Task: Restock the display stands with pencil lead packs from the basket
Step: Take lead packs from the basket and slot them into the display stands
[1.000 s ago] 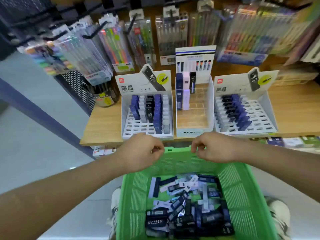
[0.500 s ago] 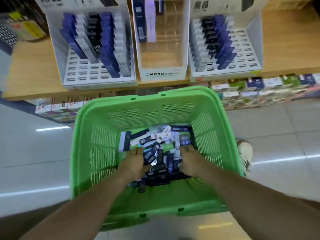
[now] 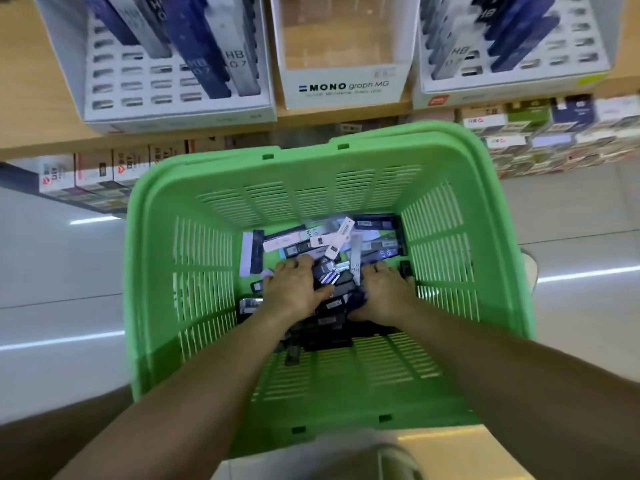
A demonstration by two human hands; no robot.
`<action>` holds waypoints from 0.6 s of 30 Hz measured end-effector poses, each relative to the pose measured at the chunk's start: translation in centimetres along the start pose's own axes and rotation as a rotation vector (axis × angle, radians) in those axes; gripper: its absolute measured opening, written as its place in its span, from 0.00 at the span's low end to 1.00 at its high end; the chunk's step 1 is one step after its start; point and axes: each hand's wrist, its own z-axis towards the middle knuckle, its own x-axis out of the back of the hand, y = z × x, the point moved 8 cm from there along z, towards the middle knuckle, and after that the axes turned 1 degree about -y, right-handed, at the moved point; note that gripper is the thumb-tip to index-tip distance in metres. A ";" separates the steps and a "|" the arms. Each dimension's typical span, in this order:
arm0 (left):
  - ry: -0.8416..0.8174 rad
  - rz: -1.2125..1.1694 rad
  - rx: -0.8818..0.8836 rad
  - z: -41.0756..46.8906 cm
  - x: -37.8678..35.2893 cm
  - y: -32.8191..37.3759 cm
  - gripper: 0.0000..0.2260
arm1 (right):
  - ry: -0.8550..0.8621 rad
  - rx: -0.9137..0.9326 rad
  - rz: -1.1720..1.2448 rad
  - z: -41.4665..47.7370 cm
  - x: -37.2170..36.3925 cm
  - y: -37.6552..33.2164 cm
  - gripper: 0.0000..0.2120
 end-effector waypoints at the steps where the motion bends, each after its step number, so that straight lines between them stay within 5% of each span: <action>1: 0.015 -0.023 -0.024 0.0 0.0 0.3 0.28 | 0.004 0.013 -0.014 0.0 -0.1 -0.1 0.46; 4: -0.006 -0.146 -0.070 0.3 0.2 0.6 0.20 | 0.027 0.063 -0.085 0.1 0.1 -0.3 0.42; 9: -0.065 -0.138 -0.111 0.5 0.1 1.1 0.25 | -0.014 0.165 -0.131 0.0 -0.3 -1.8 0.36; 12: -0.089 -0.143 -0.074 0.2 0.2 0.8 0.17 | -0.098 0.191 -0.185 -0.3 -0.5 -2.3 0.23; 15: -0.140 -0.406 0.018 -0.2 0.9 -0.3 0.16 | -0.158 0.193 -0.176 -0.7 0.3 -2.2 0.15; 18: -0.147 -0.674 0.131 -0.9 2.0 -1.5 0.16 | -0.108 0.183 0.080 -1.1 3.1 -2.5 0.18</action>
